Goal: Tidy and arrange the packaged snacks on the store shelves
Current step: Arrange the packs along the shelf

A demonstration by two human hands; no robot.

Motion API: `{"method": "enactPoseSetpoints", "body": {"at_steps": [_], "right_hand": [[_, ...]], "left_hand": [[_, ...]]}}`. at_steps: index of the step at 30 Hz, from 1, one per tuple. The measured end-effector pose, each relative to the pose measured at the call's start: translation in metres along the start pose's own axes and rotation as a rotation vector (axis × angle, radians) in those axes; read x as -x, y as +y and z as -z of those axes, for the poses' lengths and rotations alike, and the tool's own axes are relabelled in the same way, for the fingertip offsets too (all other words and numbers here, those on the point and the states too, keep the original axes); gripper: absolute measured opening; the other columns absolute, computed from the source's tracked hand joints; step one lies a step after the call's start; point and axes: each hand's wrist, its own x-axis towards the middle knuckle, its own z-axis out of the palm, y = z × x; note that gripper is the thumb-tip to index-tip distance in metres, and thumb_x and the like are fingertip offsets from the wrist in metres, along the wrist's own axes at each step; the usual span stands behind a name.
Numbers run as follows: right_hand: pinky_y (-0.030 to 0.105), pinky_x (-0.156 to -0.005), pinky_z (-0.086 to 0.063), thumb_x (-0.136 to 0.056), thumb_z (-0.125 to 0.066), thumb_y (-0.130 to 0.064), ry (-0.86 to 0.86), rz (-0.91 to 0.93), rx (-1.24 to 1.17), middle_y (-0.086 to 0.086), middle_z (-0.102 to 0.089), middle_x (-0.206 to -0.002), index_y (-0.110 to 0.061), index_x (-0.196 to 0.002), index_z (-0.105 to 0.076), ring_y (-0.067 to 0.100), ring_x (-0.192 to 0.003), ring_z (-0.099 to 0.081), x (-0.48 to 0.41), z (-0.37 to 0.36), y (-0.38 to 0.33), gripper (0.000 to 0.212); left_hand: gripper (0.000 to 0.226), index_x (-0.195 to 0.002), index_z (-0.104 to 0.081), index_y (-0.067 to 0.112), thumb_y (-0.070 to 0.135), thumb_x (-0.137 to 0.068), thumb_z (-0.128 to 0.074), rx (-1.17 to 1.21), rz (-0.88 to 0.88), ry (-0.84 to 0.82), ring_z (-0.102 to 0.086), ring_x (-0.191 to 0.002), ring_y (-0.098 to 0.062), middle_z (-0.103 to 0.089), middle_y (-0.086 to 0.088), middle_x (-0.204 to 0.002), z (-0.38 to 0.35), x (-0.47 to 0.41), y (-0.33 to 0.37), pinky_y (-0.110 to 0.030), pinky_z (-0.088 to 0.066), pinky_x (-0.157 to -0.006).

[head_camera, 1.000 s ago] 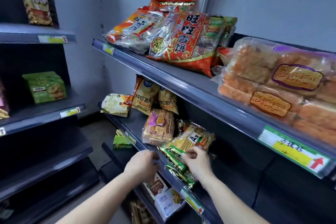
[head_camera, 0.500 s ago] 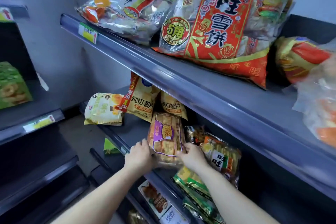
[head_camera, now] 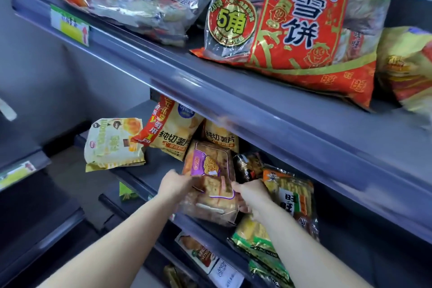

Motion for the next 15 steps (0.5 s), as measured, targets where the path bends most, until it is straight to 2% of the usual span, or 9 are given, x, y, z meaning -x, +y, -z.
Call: {"method": "enactPoseSetpoints", "body": {"at_steps": [2, 5, 7, 9, 11, 12, 15], "right_hand": [[0.021, -0.041, -0.042, -0.090, -0.062, -0.027, -0.002, 0.001, -0.024, 0.011, -0.067, -0.083, 0.001, -0.102, -0.064, 0.016, -0.051, -0.055, 0.004, 0.000, 0.003, 0.030], [0.023, -0.044, -0.047, -0.090, -0.062, -0.028, -0.053, 0.009, -0.059, 0.016, -0.069, -0.091, 0.002, -0.103, -0.063, 0.021, -0.061, -0.060, 0.015, 0.005, 0.011, 0.033], [0.026, -0.049, -0.050, -0.094, -0.059, -0.024, -0.082, 0.037, -0.131, 0.014, -0.063, -0.082, 0.002, -0.098, -0.061, 0.022, -0.062, -0.057, 0.025, 0.011, 0.015, 0.027], [0.030, -0.061, -0.054, -0.094, -0.059, -0.022, -0.055, 0.104, -0.204, 0.013, -0.060, -0.087, -0.003, -0.103, -0.057, 0.021, -0.069, -0.059, 0.035, 0.017, 0.019, 0.021], [0.034, -0.074, -0.054, -0.090, -0.064, -0.025, -0.018, 0.174, -0.223, 0.013, -0.059, -0.108, -0.009, -0.117, -0.053, 0.024, -0.083, -0.060, 0.046, 0.026, 0.023, 0.034], [0.035, -0.079, -0.050, -0.089, -0.065, -0.027, -0.006, 0.198, -0.220, 0.011, -0.056, -0.118, -0.012, -0.124, -0.049, 0.026, -0.092, -0.059, 0.053, 0.031, 0.026, 0.042], [0.039, -0.101, -0.040, -0.080, -0.073, -0.035, -0.030, 0.242, -0.276, 0.007, -0.043, -0.141, -0.020, -0.141, -0.034, 0.029, -0.124, -0.046, 0.075, 0.044, 0.039, 0.074]], "left_hand": [[0.047, -0.096, -0.054, 0.011, 0.027, -0.063, -0.084, 0.024, -0.034, -0.016, -0.065, -0.088, -0.028, -0.066, -0.011, -0.099, 0.004, 0.004, 0.007, -0.041, -0.056, -0.080], [0.052, -0.109, -0.056, 0.011, 0.023, -0.065, -0.081, 0.034, -0.113, -0.027, -0.062, -0.091, -0.023, -0.064, -0.006, -0.103, 0.010, 0.015, 0.017, -0.035, -0.054, -0.082], [0.040, -0.101, -0.057, 0.009, 0.014, -0.068, -0.080, 0.032, -0.143, -0.040, -0.059, -0.080, -0.021, -0.064, -0.007, -0.094, 0.020, 0.030, 0.023, -0.031, -0.051, -0.071], [0.031, -0.087, -0.056, 0.012, 0.005, -0.069, -0.080, 0.021, -0.178, -0.077, -0.057, -0.068, -0.020, -0.064, -0.005, -0.077, 0.031, 0.047, 0.024, -0.030, -0.048, -0.064], [0.033, -0.077, -0.053, 0.014, -0.001, -0.066, -0.081, 0.015, -0.219, -0.119, -0.053, -0.058, -0.018, -0.060, -0.002, -0.061, 0.042, 0.069, 0.023, -0.028, -0.042, -0.060], [0.034, -0.074, -0.053, 0.014, -0.003, -0.065, -0.082, 0.019, -0.235, -0.137, -0.052, -0.058, -0.017, -0.059, -0.001, -0.059, 0.048, 0.081, 0.022, -0.026, -0.041, -0.059], [0.038, -0.076, -0.057, 0.013, -0.007, -0.058, -0.084, 0.129, -0.236, -0.252, -0.057, -0.067, -0.020, -0.061, -0.005, -0.071, 0.067, 0.116, 0.017, -0.029, -0.045, -0.065]]}}
